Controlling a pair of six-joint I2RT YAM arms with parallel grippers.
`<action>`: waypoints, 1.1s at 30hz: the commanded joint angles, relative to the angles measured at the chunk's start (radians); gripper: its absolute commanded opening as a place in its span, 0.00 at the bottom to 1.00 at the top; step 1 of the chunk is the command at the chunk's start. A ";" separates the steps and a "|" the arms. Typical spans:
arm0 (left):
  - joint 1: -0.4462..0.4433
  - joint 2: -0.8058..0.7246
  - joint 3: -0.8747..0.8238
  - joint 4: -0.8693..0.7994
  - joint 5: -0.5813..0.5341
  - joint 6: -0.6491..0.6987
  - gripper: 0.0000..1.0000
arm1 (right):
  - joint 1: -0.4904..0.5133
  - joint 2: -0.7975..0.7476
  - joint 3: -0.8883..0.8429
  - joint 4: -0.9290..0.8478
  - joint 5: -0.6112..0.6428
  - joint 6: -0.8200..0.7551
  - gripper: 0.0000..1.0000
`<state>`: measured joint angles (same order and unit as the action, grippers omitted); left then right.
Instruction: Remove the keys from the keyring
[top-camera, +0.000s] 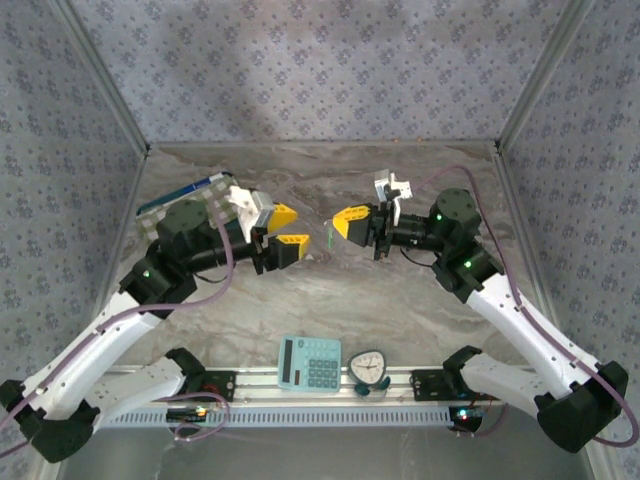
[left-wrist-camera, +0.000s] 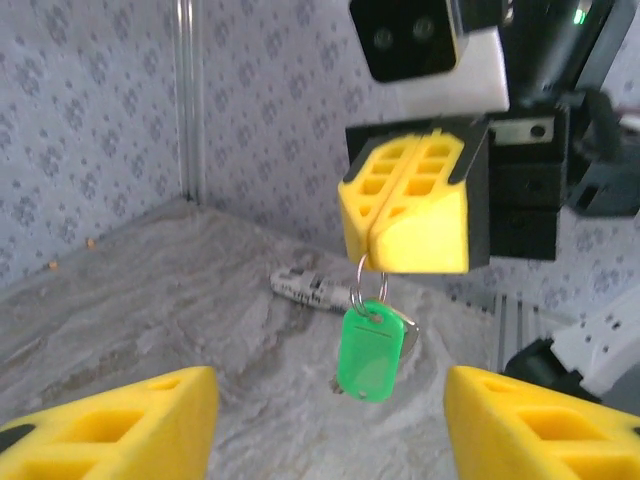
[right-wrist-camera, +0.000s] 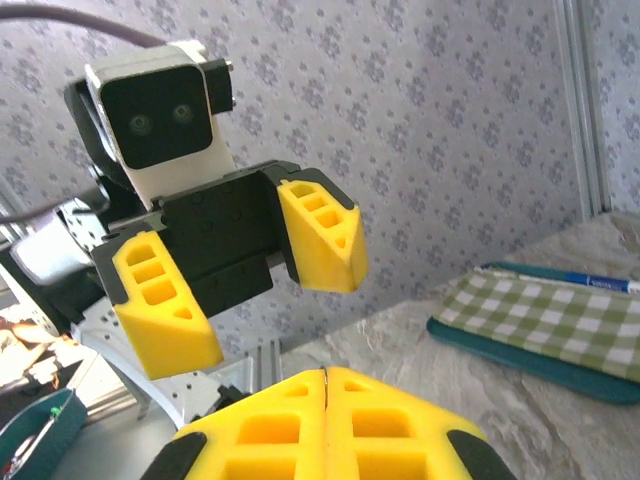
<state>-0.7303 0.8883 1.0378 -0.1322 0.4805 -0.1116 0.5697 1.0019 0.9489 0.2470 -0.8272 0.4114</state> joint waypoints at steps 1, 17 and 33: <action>0.006 -0.008 -0.048 0.200 0.091 -0.065 0.64 | 0.027 -0.010 0.019 0.102 0.015 0.063 0.00; 0.006 0.072 -0.104 0.488 0.234 -0.194 0.34 | 0.091 -0.009 0.025 0.129 0.015 0.082 0.00; 0.003 0.103 -0.075 0.476 0.297 -0.203 0.00 | 0.090 -0.014 0.027 0.130 0.021 0.079 0.00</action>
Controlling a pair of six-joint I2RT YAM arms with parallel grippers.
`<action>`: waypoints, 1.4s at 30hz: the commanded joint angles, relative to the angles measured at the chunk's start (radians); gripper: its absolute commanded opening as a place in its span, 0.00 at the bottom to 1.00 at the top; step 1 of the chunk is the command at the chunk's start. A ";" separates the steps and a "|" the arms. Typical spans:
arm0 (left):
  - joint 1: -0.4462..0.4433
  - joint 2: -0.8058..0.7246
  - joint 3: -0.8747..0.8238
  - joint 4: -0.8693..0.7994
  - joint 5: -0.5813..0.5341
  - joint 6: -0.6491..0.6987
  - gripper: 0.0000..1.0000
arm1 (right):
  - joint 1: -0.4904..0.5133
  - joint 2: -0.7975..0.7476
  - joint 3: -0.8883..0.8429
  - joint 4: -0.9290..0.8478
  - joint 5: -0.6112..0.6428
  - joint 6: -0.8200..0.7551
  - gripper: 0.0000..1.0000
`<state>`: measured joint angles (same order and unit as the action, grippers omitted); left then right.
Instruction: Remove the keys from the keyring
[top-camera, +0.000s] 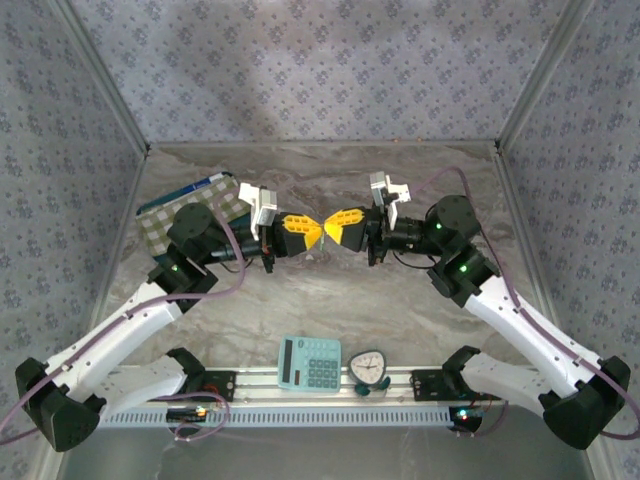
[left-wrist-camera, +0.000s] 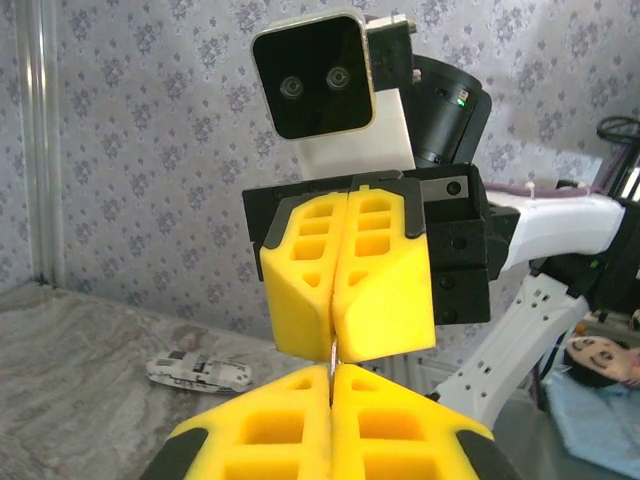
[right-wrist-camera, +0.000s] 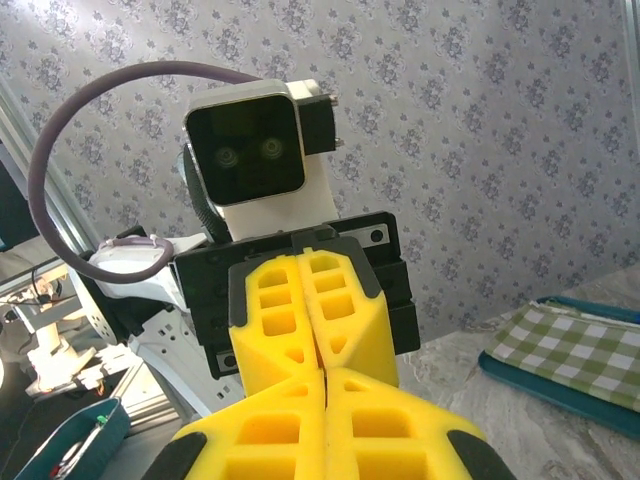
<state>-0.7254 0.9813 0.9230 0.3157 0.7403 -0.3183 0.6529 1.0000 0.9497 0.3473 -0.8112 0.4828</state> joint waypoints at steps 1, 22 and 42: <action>-0.003 0.010 0.042 0.022 0.036 0.007 0.00 | 0.007 -0.012 0.026 0.027 0.007 0.007 0.00; -0.003 0.015 0.085 -0.022 0.041 0.004 0.00 | -0.074 -0.063 -0.129 0.029 -0.034 -0.036 0.60; 0.003 0.073 0.112 0.002 0.072 -0.022 0.00 | -0.050 0.040 -0.054 0.105 -0.117 -0.058 0.49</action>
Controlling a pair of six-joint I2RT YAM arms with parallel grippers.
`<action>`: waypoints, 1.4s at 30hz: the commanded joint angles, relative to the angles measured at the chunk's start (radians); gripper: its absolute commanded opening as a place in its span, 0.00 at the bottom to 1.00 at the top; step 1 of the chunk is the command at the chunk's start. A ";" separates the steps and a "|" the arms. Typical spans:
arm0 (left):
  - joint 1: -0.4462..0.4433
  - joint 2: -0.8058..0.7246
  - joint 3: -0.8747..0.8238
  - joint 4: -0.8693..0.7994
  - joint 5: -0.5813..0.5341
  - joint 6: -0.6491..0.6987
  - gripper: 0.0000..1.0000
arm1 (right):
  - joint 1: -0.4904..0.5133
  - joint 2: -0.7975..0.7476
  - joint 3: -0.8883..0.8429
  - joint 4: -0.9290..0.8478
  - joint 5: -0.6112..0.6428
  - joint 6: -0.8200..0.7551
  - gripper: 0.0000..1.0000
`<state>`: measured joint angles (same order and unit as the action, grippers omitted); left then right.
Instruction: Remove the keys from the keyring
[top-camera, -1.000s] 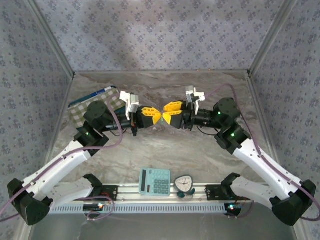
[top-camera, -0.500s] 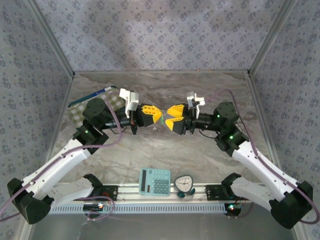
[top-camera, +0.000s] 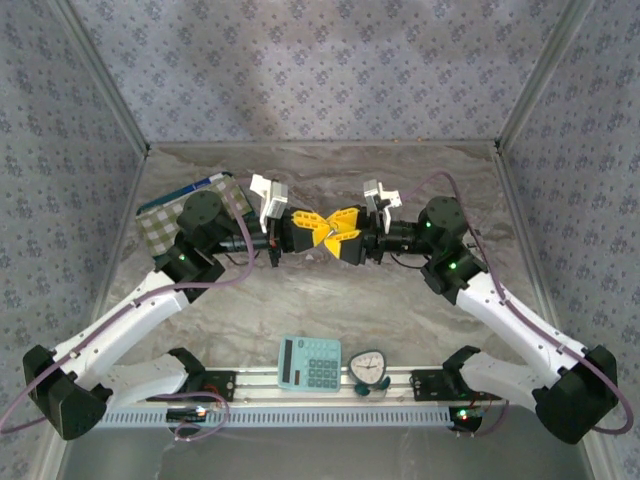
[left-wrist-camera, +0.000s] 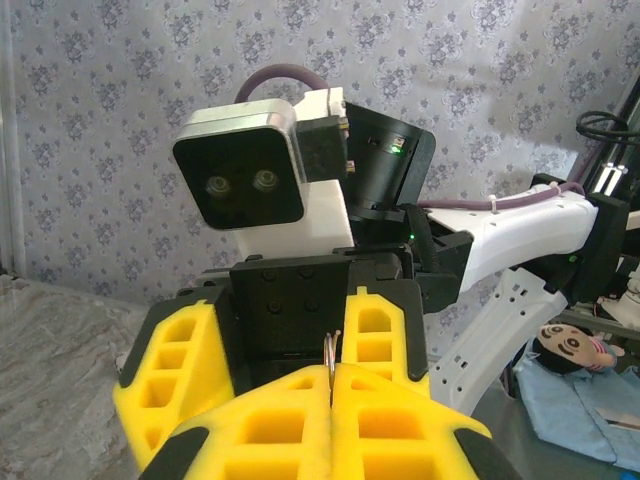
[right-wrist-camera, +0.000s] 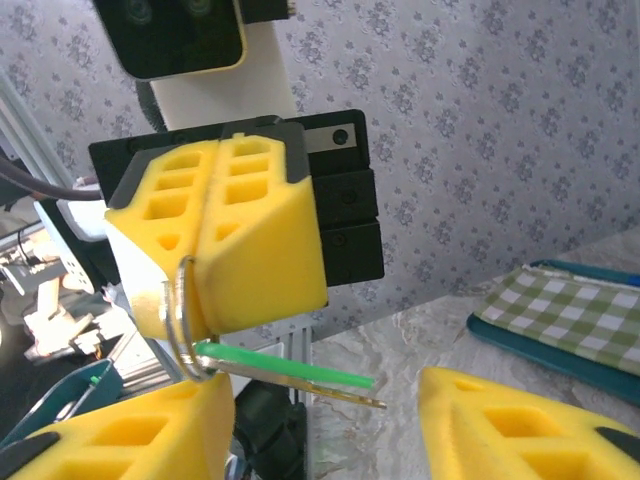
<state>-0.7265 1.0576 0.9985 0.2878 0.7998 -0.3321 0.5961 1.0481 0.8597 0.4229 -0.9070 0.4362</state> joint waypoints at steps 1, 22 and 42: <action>0.005 -0.006 0.034 0.031 0.004 -0.008 0.00 | 0.006 -0.010 0.036 0.027 -0.021 -0.011 0.46; 0.024 -0.032 -0.001 0.088 -0.028 -0.051 0.00 | 0.050 -0.014 0.051 -0.005 0.014 -0.044 0.39; 0.029 -0.050 -0.004 0.055 -0.007 -0.033 0.00 | 0.033 -0.042 0.048 0.029 -0.019 0.006 0.17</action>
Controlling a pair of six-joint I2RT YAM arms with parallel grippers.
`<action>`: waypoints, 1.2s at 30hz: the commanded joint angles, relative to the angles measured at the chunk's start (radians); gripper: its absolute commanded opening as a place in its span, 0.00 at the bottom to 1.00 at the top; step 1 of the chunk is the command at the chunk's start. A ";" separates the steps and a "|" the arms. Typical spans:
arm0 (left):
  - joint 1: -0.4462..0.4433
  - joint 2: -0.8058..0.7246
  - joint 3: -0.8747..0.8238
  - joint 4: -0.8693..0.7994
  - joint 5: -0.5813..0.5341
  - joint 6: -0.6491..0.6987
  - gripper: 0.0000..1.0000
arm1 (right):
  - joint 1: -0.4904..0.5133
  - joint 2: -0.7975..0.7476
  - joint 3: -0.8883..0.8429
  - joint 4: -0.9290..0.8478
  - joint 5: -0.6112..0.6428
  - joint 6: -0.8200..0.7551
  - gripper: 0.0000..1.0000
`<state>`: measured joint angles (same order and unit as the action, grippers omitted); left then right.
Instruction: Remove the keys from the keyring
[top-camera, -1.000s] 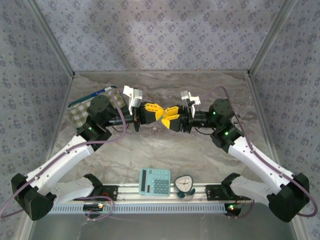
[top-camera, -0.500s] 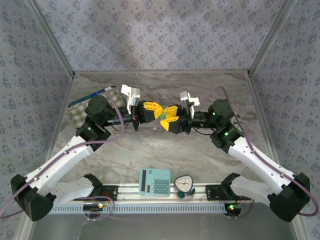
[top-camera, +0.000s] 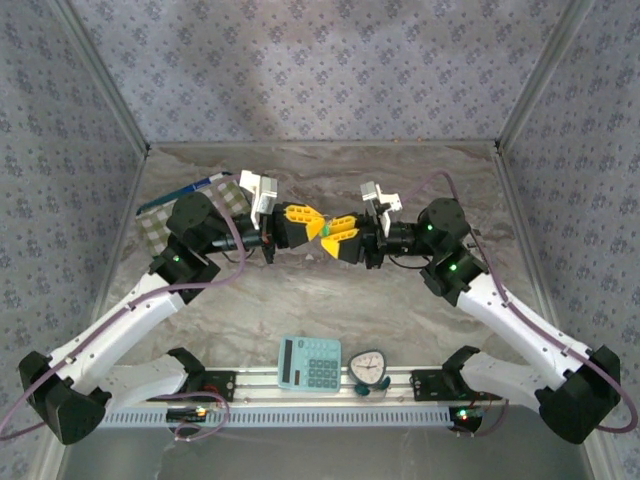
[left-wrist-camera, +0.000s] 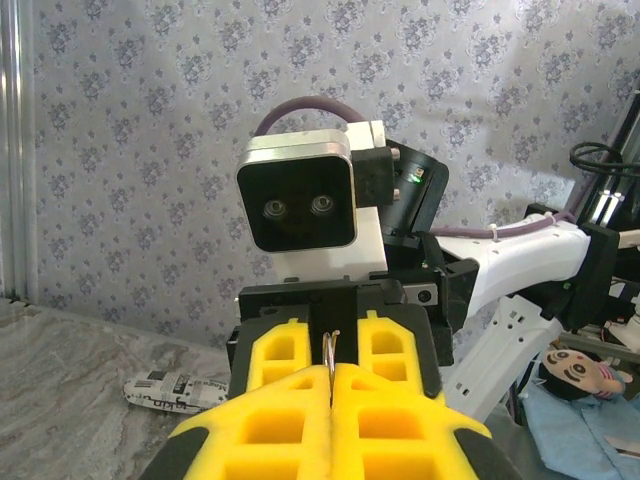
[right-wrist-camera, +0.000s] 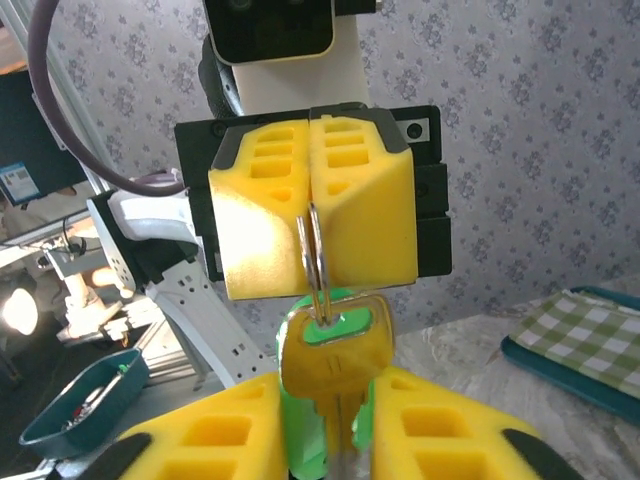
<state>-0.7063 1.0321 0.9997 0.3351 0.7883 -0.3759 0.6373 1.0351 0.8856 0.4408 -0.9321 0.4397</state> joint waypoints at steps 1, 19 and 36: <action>0.008 -0.023 -0.006 0.007 0.003 0.011 0.00 | -0.011 -0.033 0.019 0.005 0.010 0.001 0.11; 0.010 -0.018 -0.001 -0.001 0.006 0.011 0.00 | -0.008 -0.046 0.013 0.021 -0.005 0.037 0.29; 0.011 -0.026 0.004 0.031 0.050 -0.027 0.00 | -0.016 -0.001 0.026 -0.005 0.058 0.003 0.50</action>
<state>-0.7002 1.0229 0.9997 0.3183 0.8047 -0.3874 0.6151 1.0267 0.8856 0.4225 -0.8631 0.4557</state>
